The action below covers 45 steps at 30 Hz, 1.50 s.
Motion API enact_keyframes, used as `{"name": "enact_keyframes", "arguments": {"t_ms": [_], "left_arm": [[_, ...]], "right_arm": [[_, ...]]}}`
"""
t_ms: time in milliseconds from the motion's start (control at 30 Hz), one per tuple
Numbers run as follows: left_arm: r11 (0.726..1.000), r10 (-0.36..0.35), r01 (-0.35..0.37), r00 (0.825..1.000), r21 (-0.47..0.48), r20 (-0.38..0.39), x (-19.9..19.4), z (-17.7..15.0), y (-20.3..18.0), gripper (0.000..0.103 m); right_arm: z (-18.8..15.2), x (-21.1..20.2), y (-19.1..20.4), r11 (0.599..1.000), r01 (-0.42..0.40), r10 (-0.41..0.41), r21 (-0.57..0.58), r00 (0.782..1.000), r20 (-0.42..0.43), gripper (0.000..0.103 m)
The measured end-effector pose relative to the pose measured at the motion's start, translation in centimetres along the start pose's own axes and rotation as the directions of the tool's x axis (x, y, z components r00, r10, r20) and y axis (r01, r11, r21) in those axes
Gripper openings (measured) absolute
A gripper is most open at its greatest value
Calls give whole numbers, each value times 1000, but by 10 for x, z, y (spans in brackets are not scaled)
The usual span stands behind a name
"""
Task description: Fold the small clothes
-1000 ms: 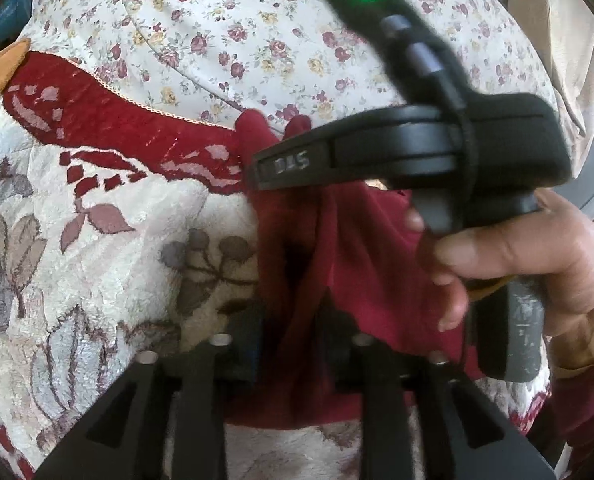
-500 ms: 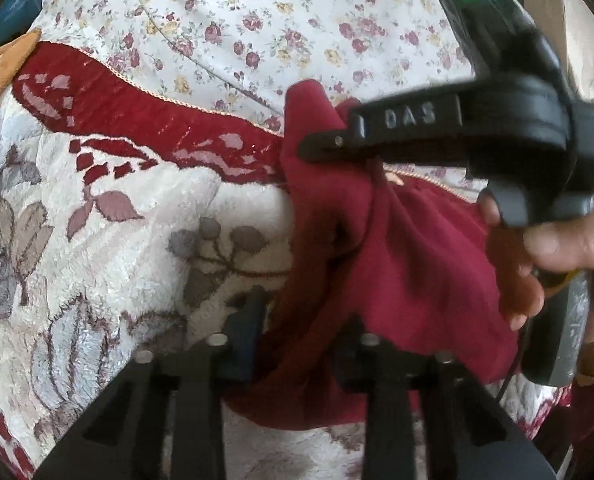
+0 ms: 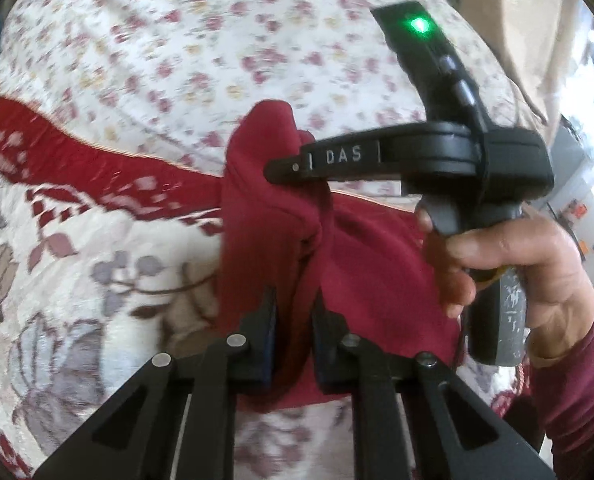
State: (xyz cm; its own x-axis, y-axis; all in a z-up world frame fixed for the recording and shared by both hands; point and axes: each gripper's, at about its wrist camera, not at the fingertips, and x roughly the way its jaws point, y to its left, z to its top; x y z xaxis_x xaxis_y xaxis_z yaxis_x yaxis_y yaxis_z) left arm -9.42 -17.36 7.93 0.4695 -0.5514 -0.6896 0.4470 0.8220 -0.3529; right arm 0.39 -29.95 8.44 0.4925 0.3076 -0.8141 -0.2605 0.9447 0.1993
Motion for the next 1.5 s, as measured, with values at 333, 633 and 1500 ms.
{"name": "enact_keyframes", "arguments": {"t_ms": [333,633,1500], "left_arm": [[990,-78,85,995,115,-68,30,-8,-89,13],[977,-84,113,983,180,-164,86,-25,-158,13],[977,131,-118,989,179,-64,51,-47,-59,61]], "right_arm": [[-44,-68,-70,997,74,-74,10,997,20,15],[-82,-67,-148,987,132,-128,87,991,-46,15],[-204,-113,-108,908,-136,86,396,986,140,86]]}}
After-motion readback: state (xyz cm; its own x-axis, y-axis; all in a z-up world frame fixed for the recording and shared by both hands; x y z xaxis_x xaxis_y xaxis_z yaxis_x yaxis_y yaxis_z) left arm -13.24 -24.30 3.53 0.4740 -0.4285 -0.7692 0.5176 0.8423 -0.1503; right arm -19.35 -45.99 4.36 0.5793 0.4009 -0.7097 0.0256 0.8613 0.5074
